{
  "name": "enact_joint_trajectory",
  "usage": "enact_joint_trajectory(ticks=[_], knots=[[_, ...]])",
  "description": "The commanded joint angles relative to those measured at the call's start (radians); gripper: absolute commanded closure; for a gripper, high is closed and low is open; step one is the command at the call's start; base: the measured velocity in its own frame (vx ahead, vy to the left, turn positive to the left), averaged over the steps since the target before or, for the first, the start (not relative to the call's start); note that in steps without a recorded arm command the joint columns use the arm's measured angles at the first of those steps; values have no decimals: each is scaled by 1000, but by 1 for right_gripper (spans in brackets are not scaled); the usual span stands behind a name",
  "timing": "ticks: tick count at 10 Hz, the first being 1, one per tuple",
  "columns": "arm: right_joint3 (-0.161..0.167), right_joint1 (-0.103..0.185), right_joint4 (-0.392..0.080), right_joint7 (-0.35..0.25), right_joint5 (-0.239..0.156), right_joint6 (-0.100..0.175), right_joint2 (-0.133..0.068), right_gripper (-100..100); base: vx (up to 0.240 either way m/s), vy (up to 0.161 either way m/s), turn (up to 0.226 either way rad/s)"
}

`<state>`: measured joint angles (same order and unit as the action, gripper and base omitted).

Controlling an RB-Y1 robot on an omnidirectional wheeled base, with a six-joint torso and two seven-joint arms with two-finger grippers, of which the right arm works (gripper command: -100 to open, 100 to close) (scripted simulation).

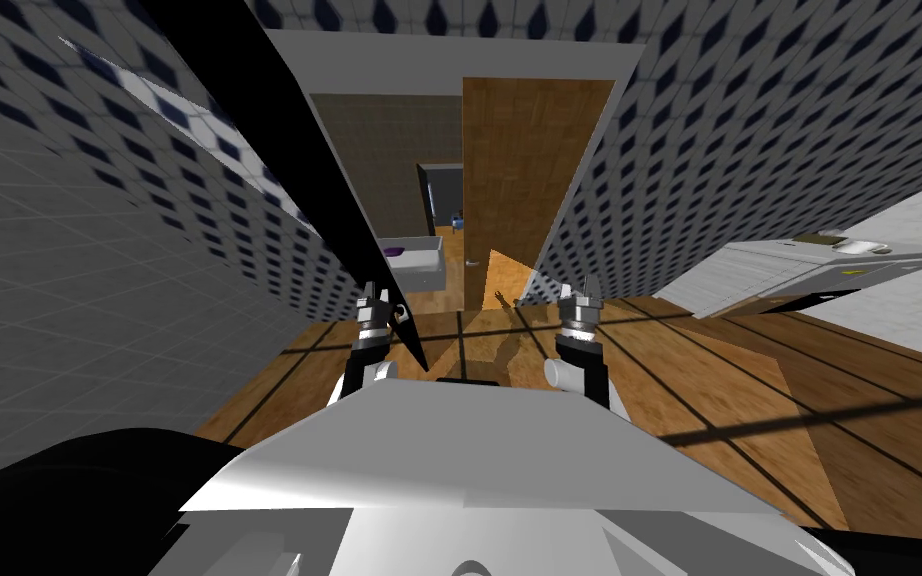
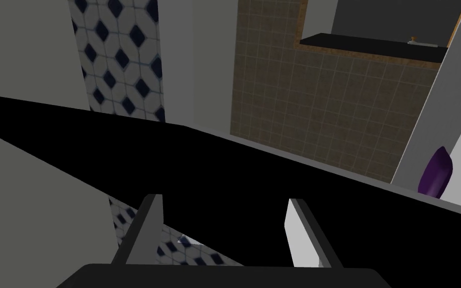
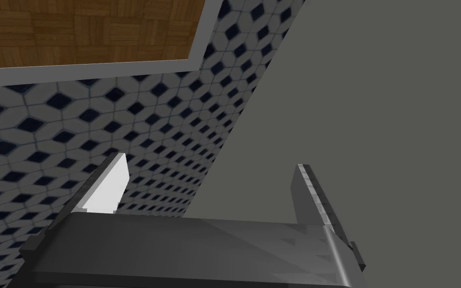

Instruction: Pull the door open

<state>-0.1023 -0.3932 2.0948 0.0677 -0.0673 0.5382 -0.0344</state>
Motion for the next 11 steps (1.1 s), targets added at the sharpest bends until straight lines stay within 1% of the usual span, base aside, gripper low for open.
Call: enact_joint_trajectory(ticks=[1,3,8,11], knots=[[-2,9,-33,3,1,9,-5,-100,75,-4,16],[-8,28,-78,6,0,19,-13,-100,83,-1,13],[-25,83,-210,13,-2,45,-30,-100,92,-4,22],[-36,119,-297,18,-3,62,-37,-100,90,-9,27]])
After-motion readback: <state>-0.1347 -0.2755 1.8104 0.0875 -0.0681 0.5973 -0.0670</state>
